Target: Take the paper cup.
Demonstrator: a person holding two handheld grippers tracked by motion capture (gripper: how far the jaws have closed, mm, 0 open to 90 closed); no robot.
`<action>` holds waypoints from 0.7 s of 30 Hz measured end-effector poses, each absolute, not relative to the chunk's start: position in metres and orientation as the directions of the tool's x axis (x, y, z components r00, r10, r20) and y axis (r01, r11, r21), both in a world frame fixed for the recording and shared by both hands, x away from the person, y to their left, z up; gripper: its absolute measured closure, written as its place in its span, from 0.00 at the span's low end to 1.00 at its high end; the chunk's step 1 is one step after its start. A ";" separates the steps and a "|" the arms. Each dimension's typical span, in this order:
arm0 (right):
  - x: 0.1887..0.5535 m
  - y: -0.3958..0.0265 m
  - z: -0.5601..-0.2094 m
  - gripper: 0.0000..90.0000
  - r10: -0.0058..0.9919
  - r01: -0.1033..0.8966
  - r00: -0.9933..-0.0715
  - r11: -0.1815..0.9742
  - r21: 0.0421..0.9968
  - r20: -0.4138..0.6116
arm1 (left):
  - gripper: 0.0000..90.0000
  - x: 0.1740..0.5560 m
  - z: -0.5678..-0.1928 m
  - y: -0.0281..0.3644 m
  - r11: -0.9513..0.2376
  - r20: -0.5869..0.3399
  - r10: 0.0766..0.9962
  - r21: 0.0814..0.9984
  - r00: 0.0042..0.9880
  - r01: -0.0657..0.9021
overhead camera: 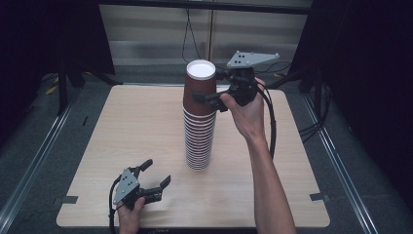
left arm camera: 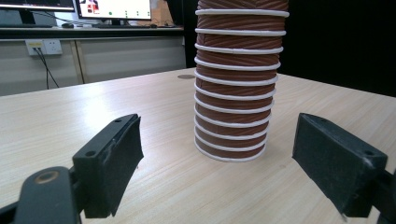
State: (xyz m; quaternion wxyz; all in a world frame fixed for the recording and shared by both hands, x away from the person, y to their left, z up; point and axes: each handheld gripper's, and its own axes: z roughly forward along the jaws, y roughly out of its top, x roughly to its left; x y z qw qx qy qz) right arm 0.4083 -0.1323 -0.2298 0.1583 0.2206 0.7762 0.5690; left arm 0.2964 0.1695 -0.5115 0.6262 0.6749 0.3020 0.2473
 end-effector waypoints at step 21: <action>0.415 -0.122 -0.222 0.22 0.520 0.165 -0.854 0.276 0.947 -0.003 | 0.17 0.296 -0.512 0.170 -0.033 -0.043 0.716 0.995 0.697 0.096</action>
